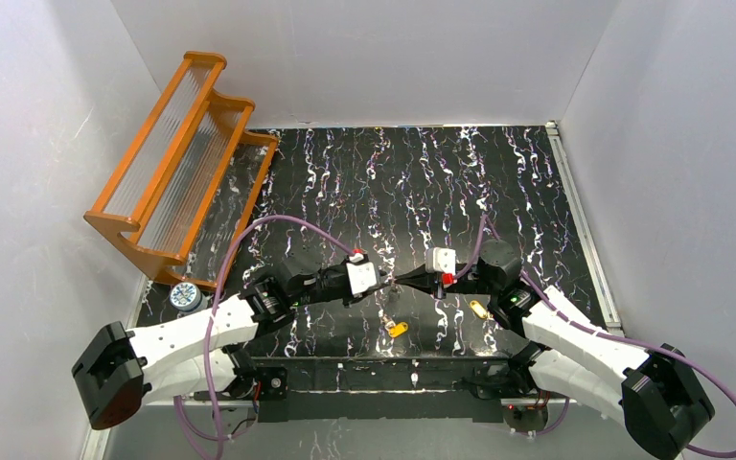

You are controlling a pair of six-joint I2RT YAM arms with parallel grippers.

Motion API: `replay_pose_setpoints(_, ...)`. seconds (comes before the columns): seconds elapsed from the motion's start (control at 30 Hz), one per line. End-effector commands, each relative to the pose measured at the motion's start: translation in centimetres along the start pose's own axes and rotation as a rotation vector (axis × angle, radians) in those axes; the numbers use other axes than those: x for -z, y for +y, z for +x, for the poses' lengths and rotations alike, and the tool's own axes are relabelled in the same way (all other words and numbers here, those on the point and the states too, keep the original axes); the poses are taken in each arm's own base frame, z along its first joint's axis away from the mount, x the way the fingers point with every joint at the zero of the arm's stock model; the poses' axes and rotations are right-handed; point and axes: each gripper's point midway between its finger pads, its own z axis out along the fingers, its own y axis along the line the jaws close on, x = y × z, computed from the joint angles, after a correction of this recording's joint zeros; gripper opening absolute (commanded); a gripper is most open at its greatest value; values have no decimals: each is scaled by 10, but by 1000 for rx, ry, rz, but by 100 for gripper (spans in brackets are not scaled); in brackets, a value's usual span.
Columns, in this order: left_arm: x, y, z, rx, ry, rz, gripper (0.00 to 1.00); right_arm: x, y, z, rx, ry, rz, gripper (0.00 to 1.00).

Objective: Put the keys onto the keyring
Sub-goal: Adjust the keyring.

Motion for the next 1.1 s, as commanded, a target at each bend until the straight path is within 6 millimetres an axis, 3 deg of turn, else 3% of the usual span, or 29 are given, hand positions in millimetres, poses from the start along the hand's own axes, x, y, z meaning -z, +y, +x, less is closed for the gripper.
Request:
replay_pose_setpoints(0.0, -5, -2, -15, -24, -58, 32, 23, -2, -5, -21, 62, -49, -8, 1)
replay_pose_setpoints(0.23, -10, -5, -9, -25, -42, 55, 11, -2, -5, -23, 61, -56, -7, 1)
replay_pose_setpoints(0.77, -14, 0, -15, -11, -62, 37, 17, -2, -4, -22, 50, -54, -11, 1)
replay_pose_setpoints(0.93, -14, 3, -16, -1, -63, 21, 14, -2, -2, -21, 46, -53, -15, 1)
replay_pose_setpoints(1.07, -15, 4, -15, 5, -59, 16, 0, -2, -2, -20, 44, -53, -18, 1)
